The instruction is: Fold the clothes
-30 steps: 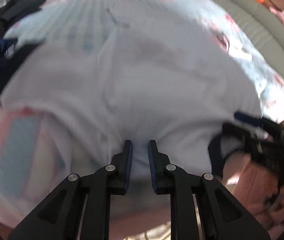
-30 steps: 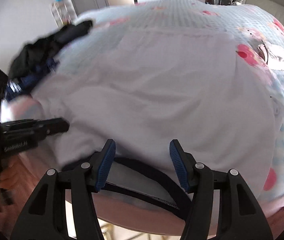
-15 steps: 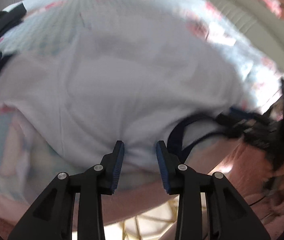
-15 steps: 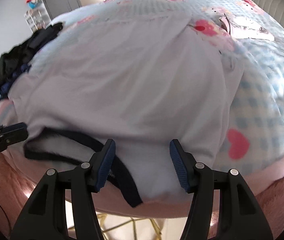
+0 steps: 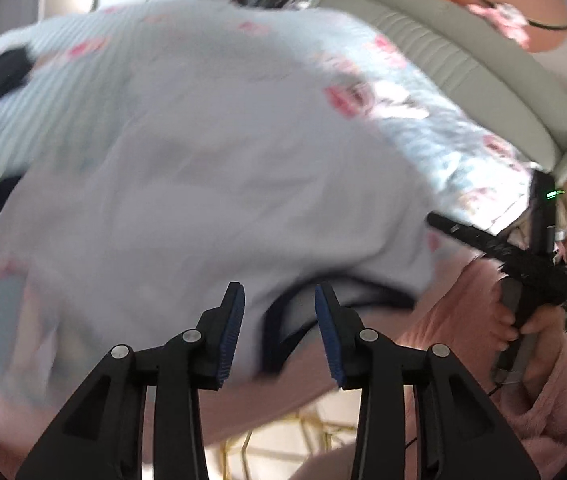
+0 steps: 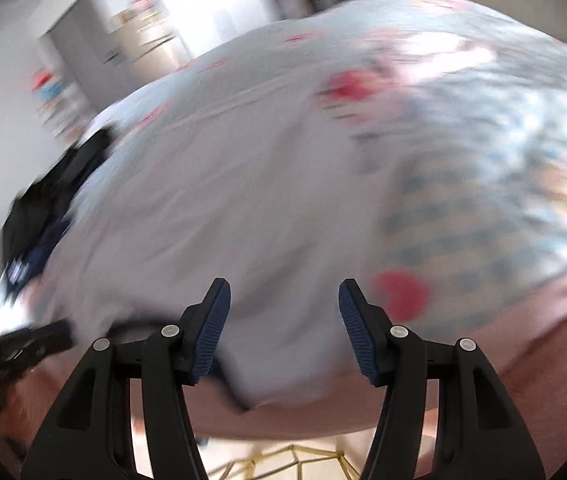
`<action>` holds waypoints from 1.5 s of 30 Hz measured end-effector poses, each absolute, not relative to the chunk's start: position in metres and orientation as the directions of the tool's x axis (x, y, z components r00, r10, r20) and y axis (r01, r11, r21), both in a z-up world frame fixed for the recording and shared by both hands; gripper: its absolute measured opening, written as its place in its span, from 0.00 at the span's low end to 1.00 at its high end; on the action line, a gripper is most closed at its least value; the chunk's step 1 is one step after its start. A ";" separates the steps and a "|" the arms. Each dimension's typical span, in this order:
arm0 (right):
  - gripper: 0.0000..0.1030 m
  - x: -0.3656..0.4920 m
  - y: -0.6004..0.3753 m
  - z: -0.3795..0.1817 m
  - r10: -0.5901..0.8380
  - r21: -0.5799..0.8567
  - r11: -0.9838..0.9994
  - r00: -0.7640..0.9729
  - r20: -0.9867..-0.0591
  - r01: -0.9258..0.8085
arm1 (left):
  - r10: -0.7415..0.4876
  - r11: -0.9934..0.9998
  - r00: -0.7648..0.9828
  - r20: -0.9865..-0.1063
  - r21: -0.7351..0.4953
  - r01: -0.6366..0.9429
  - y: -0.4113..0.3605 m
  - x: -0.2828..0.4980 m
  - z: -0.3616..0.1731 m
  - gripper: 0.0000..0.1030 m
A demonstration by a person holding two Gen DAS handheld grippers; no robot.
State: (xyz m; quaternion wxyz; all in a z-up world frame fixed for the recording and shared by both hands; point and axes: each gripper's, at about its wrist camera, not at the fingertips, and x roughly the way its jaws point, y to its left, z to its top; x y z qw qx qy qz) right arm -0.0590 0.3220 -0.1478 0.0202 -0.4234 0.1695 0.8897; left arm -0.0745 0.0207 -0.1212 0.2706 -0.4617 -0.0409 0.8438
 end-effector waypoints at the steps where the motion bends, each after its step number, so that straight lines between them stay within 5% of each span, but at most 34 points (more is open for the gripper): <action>1: 0.56 -0.060 0.334 -0.150 -0.080 0.280 -0.935 -0.636 -0.767 -0.220 | 0.504 -0.840 -0.421 -0.754 -0.316 -0.441 0.035 -0.082 -0.121 0.38; 13: 0.56 -0.055 0.384 -0.159 -0.018 0.279 -0.910 -0.643 -0.766 -0.307 | 0.565 -0.721 -0.269 -0.780 -0.308 -0.621 0.210 -0.122 -0.136 0.38; 17: 0.56 -0.053 0.400 -0.154 0.023 0.270 -0.900 -0.656 -0.755 -0.342 | 0.496 -0.737 -0.256 -0.830 -0.247 -0.629 0.240 -0.124 -0.151 0.43; 18: 0.55 -0.053 0.402 -0.157 0.016 0.279 -0.896 -0.653 -0.758 -0.346 | 0.461 -0.751 -0.264 -0.847 -0.214 -0.625 0.243 -0.124 -0.157 0.38; 19: 0.55 -0.052 0.403 -0.160 0.005 0.290 -0.892 -0.650 -0.760 -0.347 | 0.430 -0.763 -0.272 -0.861 -0.186 -0.619 0.246 -0.124 -0.162 0.18; 20: 0.55 -0.050 0.404 -0.162 -0.013 0.308 -0.887 -0.648 -0.761 -0.344 | 0.429 -0.777 -0.282 -0.858 -0.192 -0.599 0.241 -0.125 -0.162 0.11; 24: 0.55 -0.053 0.398 -0.164 -0.077 0.350 -0.888 -0.655 -0.752 -0.298 | 0.531 -0.806 -0.312 -0.788 -0.356 -0.473 0.198 -0.137 -0.150 0.07; 29: 0.55 -0.082 0.384 -0.164 -0.187 0.402 -0.891 -0.636 -0.749 -0.211 | 0.531 -0.843 -0.393 -0.751 -0.422 -0.333 0.148 -0.154 -0.142 0.06; 37: 0.60 -0.142 0.365 -0.189 -0.296 0.476 -0.863 -0.596 -0.746 -0.168 | 0.492 -0.868 -0.365 -0.790 -0.416 -0.271 0.125 -0.163 -0.165 0.06; 42: 0.55 -0.147 0.362 -0.185 -0.387 0.563 -0.824 -0.664 -0.639 -0.062 | 0.565 -0.825 -0.377 -0.734 -0.496 -0.271 0.113 -0.160 -0.153 0.09; 44: 0.54 -0.144 0.358 -0.181 -0.410 0.572 -0.820 -0.678 -0.609 -0.018 | 0.621 -0.784 -0.380 -0.685 -0.542 -0.303 0.112 -0.161 -0.140 0.17; 45: 0.54 -0.143 0.355 -0.181 -0.419 0.573 -0.820 -0.677 -0.604 -0.004 | 0.649 -0.760 -0.371 -0.664 -0.563 -0.323 0.115 -0.163 -0.135 0.31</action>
